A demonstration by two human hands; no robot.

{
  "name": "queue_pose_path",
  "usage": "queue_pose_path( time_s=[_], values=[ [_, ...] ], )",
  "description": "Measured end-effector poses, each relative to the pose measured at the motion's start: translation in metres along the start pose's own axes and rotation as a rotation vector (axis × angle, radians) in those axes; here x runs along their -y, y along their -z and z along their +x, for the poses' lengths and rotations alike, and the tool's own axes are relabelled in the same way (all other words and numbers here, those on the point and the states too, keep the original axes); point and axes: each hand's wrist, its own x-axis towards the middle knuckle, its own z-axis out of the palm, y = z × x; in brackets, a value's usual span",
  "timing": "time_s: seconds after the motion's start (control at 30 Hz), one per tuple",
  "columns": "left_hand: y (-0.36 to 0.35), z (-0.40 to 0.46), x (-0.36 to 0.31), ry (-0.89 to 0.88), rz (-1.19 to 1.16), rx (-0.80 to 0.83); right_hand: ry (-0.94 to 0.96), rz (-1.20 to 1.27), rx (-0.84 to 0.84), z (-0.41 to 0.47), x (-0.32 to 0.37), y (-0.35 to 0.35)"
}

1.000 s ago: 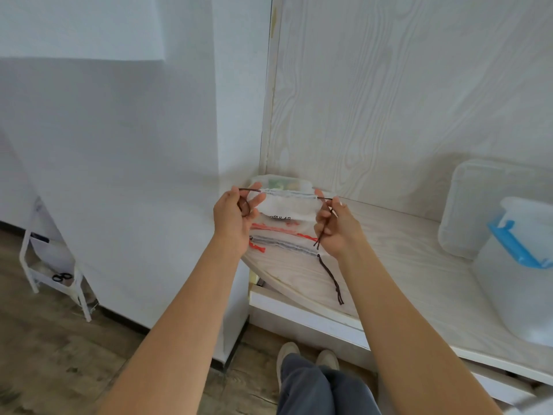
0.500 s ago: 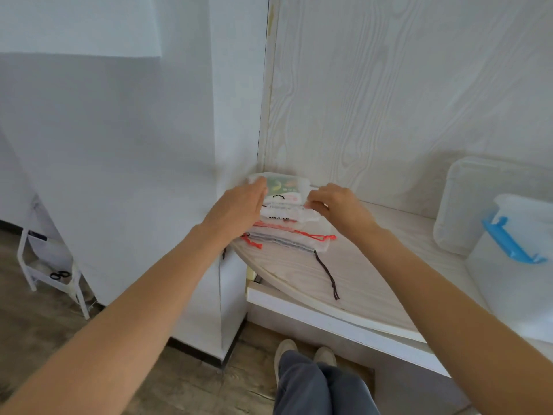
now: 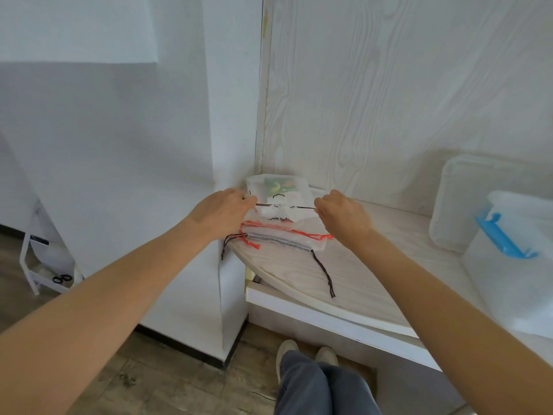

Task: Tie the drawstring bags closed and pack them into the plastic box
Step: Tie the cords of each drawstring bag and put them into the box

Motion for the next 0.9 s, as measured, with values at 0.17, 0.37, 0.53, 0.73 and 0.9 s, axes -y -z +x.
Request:
queue_pose_path(
  time_s=[0.17,0.37,0.53,0.73,0.9],
  values=[
    [0.009,-0.003,-0.01,0.05,-0.024,0.018,-0.121,0.065,-0.072,-0.011,0.005,0.0],
    [0.011,-0.012,-0.021,0.083,-0.106,-0.009,-0.305,0.298,-0.089,-0.017,0.009,0.01],
    [0.018,-0.017,-0.024,0.154,-0.254,-0.131,-0.416,0.387,-0.041,-0.014,0.015,0.018],
    [0.024,-0.007,-0.039,0.451,-0.965,-0.014,-0.548,1.224,0.16,-0.02,0.023,0.021],
    [0.021,0.0,-0.058,0.655,-1.861,-0.02,-0.621,1.884,0.252,-0.022,0.033,0.022]
  ],
)
